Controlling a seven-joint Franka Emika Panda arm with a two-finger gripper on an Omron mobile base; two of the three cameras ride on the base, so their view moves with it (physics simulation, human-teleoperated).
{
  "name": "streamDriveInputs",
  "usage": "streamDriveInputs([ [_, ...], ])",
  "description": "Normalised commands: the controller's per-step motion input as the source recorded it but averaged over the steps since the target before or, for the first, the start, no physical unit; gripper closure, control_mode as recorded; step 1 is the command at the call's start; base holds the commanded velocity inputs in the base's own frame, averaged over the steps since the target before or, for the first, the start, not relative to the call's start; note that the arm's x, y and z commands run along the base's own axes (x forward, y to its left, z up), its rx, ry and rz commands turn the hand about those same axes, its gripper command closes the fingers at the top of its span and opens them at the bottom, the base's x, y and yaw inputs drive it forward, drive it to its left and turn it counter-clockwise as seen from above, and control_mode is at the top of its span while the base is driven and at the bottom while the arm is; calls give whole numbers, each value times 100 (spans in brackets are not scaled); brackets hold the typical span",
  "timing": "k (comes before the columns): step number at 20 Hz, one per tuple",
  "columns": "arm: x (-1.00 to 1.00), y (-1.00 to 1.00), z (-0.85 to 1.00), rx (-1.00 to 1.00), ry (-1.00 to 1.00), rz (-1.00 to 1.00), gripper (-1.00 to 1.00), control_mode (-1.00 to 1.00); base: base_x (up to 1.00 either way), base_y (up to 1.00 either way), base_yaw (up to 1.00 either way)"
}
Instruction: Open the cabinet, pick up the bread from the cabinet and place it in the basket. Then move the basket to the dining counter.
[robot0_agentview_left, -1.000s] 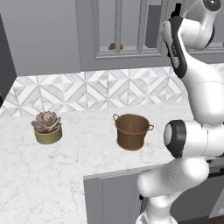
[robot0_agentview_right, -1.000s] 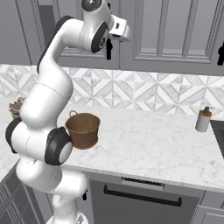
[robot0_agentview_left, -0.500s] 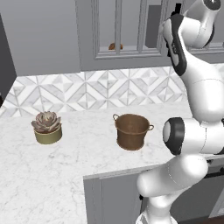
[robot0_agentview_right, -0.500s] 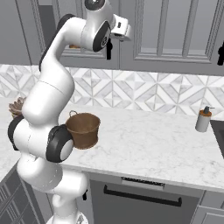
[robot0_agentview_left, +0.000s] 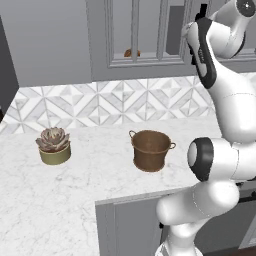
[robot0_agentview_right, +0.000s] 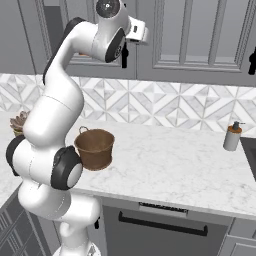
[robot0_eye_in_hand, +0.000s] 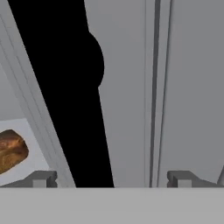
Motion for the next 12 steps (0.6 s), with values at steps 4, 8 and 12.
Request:
streamDriveInputs([
  [4,16,14,-4,0,-1,4,-100,-100,0,0,0],
  [8,19,2,-2,0,0,4,-100,-100,0,0,0],
  [12,18,0,0,0,0,2,100,-100,0,0,0],
])
